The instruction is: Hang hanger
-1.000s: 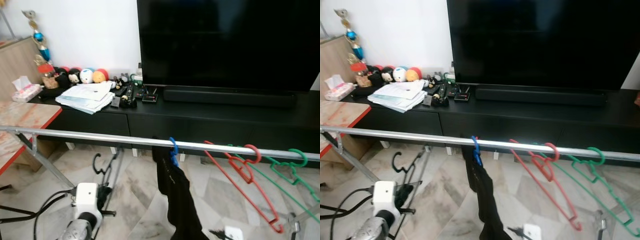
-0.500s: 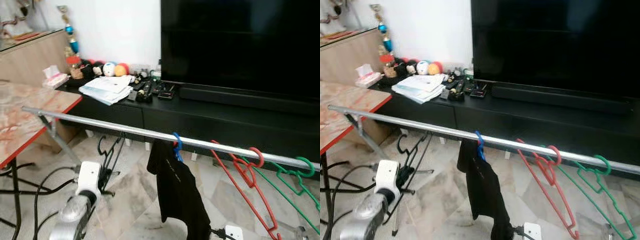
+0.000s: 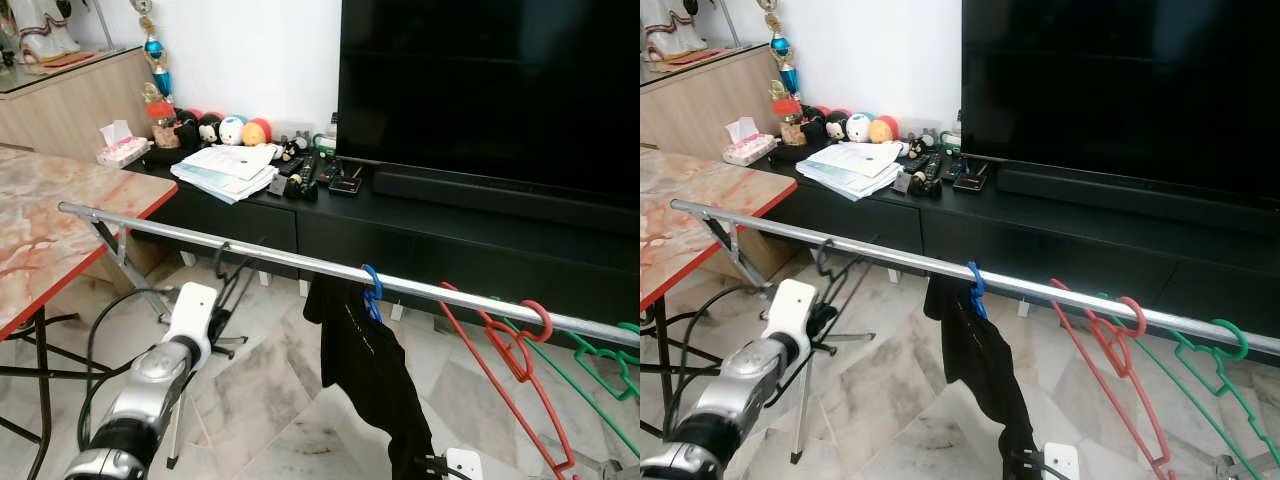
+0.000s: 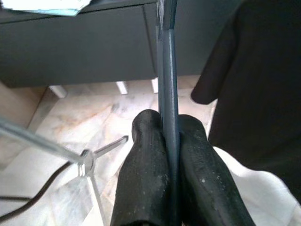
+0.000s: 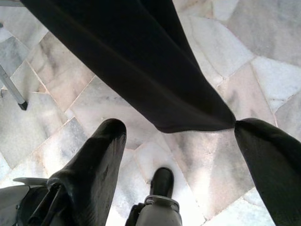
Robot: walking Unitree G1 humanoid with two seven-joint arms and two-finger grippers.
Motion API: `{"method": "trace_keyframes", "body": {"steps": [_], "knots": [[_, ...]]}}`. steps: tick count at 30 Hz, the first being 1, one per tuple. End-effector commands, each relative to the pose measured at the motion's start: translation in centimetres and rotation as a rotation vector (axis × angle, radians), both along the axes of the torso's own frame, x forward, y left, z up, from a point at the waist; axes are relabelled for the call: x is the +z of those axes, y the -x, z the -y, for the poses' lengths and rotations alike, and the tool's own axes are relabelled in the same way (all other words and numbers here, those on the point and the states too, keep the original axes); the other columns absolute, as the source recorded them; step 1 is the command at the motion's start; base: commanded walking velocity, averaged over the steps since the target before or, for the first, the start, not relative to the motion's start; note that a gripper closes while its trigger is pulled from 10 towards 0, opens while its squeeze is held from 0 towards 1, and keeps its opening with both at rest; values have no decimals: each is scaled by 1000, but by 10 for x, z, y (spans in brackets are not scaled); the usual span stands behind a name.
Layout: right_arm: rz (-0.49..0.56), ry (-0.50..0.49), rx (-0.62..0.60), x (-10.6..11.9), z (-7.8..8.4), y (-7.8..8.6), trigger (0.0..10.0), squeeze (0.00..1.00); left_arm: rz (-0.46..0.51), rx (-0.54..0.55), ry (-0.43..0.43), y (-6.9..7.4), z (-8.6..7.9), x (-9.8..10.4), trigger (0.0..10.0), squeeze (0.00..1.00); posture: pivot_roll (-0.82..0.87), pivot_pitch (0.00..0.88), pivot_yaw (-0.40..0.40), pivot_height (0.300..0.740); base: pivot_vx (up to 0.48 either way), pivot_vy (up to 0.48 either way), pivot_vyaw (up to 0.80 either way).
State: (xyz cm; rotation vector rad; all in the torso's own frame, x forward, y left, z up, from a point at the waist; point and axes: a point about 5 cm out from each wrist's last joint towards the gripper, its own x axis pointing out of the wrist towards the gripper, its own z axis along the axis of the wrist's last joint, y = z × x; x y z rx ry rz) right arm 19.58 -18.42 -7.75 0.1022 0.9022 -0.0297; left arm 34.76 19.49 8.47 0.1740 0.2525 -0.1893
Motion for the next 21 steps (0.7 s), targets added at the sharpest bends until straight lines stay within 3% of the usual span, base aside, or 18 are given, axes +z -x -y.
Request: {"method": "trace_keyframes", "body": {"steps": [1,8,21], "knots": [[-7,-2,11,0,-2,0,10000,0,-25,-22,-21,-1,2,-3,10000,0,50,30,13,740,0,0,0],[-8,1,9,0,-2,-1,10000,0,-53,-96,-58,-8,18,-2,10000,0,47,28,13,740,0,0,0],[-13,7,18,0,-1,-1,10000,0,-65,-28,-21,-20,33,4,10000,0,36,32,3,740,0,0,0]]}}
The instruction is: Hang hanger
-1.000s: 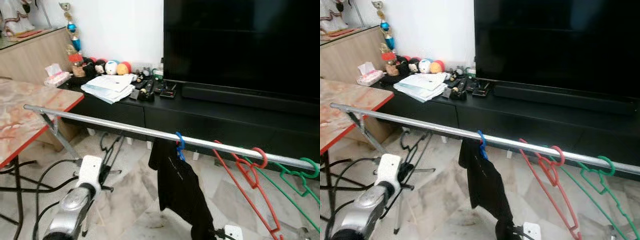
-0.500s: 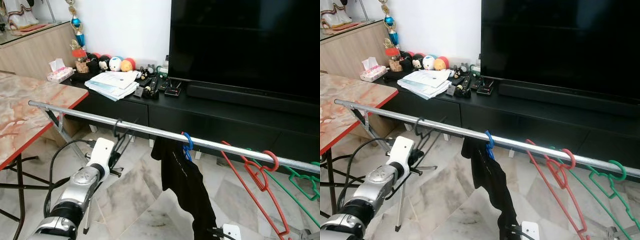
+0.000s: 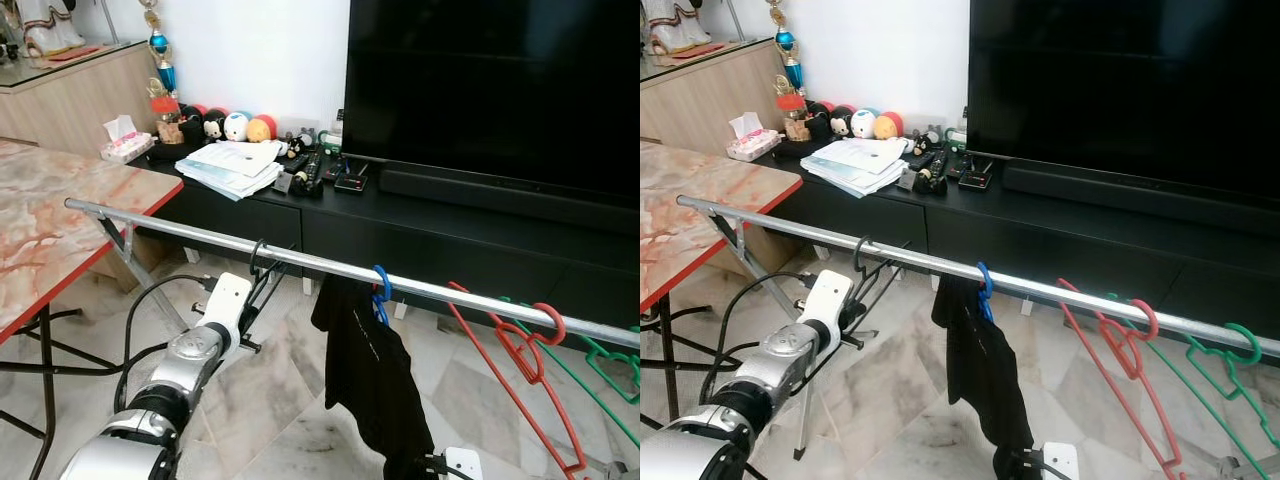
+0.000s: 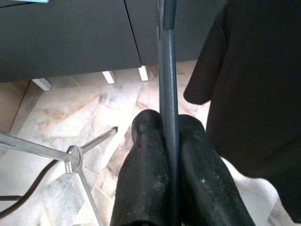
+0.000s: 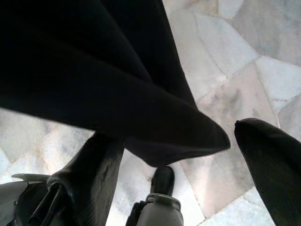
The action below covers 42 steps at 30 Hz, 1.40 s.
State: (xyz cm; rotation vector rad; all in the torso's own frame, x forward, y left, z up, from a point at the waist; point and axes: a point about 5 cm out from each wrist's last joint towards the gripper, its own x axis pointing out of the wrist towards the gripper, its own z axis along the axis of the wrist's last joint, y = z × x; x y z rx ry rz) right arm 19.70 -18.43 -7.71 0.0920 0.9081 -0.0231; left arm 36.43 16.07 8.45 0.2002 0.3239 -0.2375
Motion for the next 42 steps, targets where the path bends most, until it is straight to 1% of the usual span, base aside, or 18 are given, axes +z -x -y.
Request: {"method": "trace_keyframes", "body": {"steps": [1,7,10,12,13,14,18,22,23,25,28,30,33,34,35,36,37,42], "knots": [[-8,1,8,0,-1,1,10000,0,8,17,5,-3,-1,4,10000,0,36,32,3,740,0,0,0],[-10,2,9,-1,0,1,10000,0,-23,49,-13,-5,0,3,10000,0,41,32,-1,740,0,0,0],[-11,-1,13,-1,-1,1,10000,0,-63,79,-40,-2,-3,-4,10000,0,42,33,-1,740,0,0,0],[-11,-1,14,-1,-1,1,10000,0,-71,83,-43,-1,-4,-5,10000,0,42,33,-1,740,0,0,0],[-12,-1,15,-1,-1,1,10000,0,-99,83,-53,2,-4,-11,10000,0,39,31,0,740,0,0,0],[-14,-1,16,-1,-1,1,10000,0,-125,91,-38,5,-4,-16,10000,0,35,30,1,740,0,0,0],[-14,-2,15,-1,-1,1,10000,0,-144,92,-50,10,-4,-25,10000,0,42,32,-2,740,0,0,0],[-16,-4,18,-1,-1,1,10000,0,-157,89,-42,13,-4,-29,10000,0,43,32,-4,740,0,0,0],[-17,-5,20,-1,-1,1,10000,0,-182,97,-43,16,-4,-33,10000,0,43,32,-4,740,0,0,0],[-17,-5,22,-1,-1,1,10000,0,-189,98,-49,18,-4,-36,10000,0,45,34,-6,740,0,0,0],[-17,-6,21,-1,-1,2,10000,0,-174,98,-45,19,-3,-36,10000,0,41,35,-4,740,0,0,0],[-17,-7,20,-1,-1,2,10000,0,-145,95,-42,18,-3,-35,10000,0,41,36,-4,740,0,0,0],[-18,-7,19,-1,-1,2,10000,0,-101,119,-1,17,-4,-31,10000,0,43,37,-5,740,0,0,0],[-18,-7,20,-1,-1,2,10000,0,-88,128,0,17,-5,-31,10000,592,44,37,-5,740,0,0,0],[-18,-7,20,-1,-1,2,10000,0,-85,130,0,17,-5,-30,10000,592,44,37,-5,740,0,0,0],[-18,-7,20,-1,-1,2,10000,0,-85,138,14,17,-5,-31,10000,1000,45,37,-4,740,0,0,0],[-18,-8,19,-1,-1,2,10000,0,-74,147,34,18,-6,-30,10000,1000,45,37,-4,740,0,0,0],[-17,-9,18,-1,-1,2,10000,0,-39,165,49,19,-9,-30,10000,1000,47,38,-1,740,0,0,0]]}}
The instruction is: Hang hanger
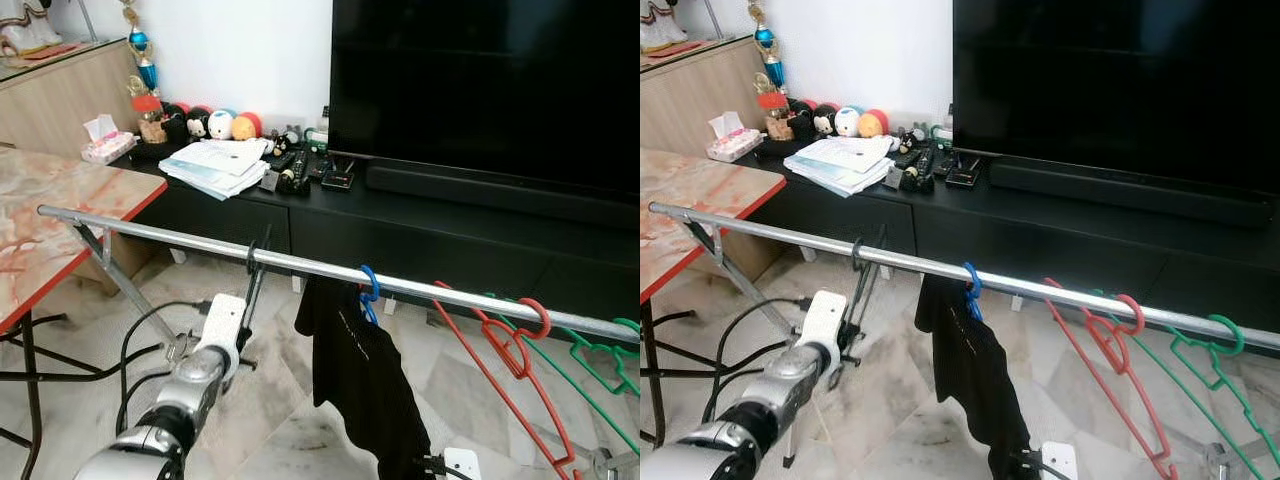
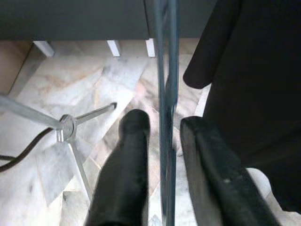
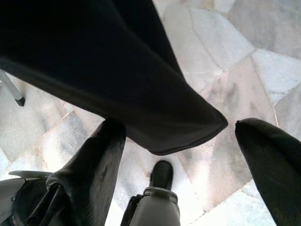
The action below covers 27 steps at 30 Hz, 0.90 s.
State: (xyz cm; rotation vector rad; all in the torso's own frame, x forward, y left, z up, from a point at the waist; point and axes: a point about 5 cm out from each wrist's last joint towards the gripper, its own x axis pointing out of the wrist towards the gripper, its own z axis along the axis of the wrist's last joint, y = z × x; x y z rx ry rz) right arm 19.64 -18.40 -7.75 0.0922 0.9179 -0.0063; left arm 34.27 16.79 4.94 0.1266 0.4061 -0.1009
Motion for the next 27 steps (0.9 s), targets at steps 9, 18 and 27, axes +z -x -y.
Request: {"method": "trace_keyframes", "body": {"steps": [9,18,27], "knots": [[-5,-2,-2,-1,0,2,10000,0,181,13,72,1,-2,15,10000,1000,46,44,1,740,0,0,0],[-2,0,-3,-1,2,2,10000,0,400,111,80,42,-26,25,10000,1000,52,46,4,740,0,0,0],[6,2,-11,0,3,2,10000,0,473,165,76,90,-24,28,10000,0,49,48,5,740,0,0,0]]}}
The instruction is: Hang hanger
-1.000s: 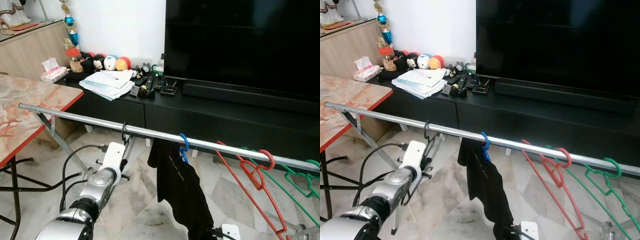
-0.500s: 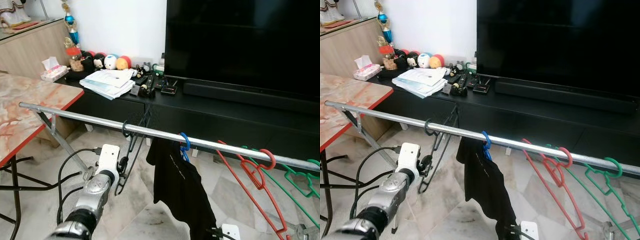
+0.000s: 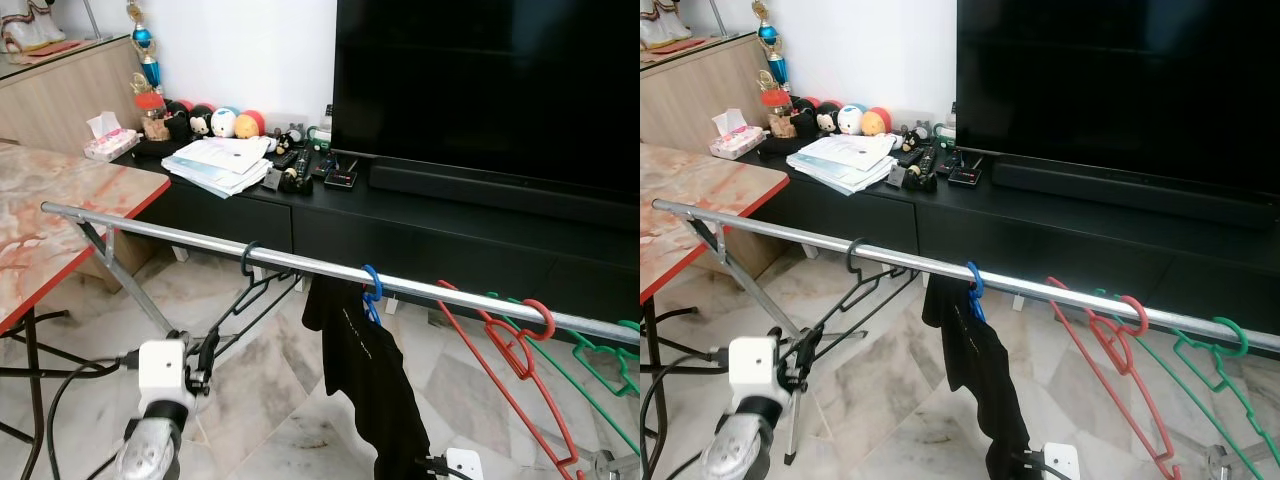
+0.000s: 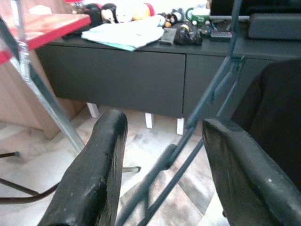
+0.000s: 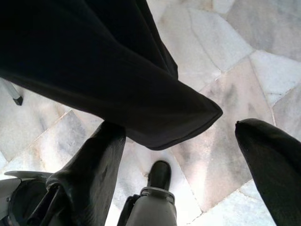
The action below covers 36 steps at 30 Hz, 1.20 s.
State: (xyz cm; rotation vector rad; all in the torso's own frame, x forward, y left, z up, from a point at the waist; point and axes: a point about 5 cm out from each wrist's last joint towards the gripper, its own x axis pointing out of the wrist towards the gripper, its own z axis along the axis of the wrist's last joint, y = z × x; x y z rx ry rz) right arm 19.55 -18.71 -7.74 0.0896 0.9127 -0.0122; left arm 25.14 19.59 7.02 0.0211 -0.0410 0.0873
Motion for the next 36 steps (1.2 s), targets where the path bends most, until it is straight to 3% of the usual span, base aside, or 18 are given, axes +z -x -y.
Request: {"method": "trace_keyframes", "body": {"steps": [1,6,13,36], "knots": [[1,-2,-7,0,0,1,10000,0,19,-12,-19,0,5,8,10000,0,49,48,5,740,0,0,0],[2,-2,-15,-1,-1,2,10000,0,-65,-66,-112,1,18,-3,10000,0,45,31,17,740,0,0,0],[10,-1,-35,-1,-2,2,10000,0,-70,-79,-70,-1,24,1,10000,0,41,18,26,740,0,0,0],[10,-1,-28,-2,-3,4,10000,0,-80,-85,-65,1,23,0,10000,0,42,0,29,740,0,0,0]]}}
